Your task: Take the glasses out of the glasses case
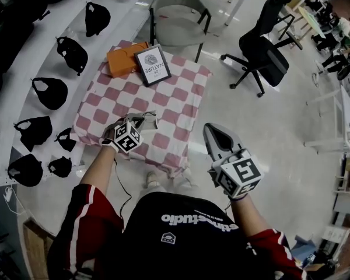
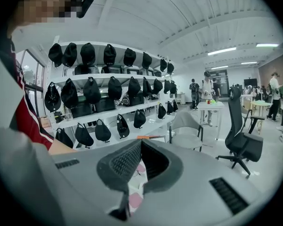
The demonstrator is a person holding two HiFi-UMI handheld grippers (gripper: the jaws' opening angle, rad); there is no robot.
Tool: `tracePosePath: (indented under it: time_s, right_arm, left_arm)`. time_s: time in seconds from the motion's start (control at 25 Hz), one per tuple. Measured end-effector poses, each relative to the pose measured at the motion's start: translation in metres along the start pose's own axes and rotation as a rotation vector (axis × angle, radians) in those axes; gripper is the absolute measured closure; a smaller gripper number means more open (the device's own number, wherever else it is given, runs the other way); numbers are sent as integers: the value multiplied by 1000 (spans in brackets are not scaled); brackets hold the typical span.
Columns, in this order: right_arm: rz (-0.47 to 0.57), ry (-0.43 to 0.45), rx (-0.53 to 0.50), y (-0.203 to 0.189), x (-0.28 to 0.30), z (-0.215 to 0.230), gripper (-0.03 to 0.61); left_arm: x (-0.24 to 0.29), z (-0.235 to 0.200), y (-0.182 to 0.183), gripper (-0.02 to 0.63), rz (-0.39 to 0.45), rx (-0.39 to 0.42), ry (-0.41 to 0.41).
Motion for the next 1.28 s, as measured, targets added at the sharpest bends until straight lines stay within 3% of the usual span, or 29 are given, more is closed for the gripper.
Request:
tracePosePath:
  time_s: [1.28]
  right_arm:
    - [151,1,-67,33,-35,-46,583]
  left_arm:
    - [-195,-11,37,603,468,-331,167]
Point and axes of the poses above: the fingertips, and each gripper's own axes: x forward along the fingers, z to its right, y out of its top, the point moved 5 cm from there along -x, backward along the fingers, and after that the axes turned 10 degrees about -z, right-handed, at the moved point
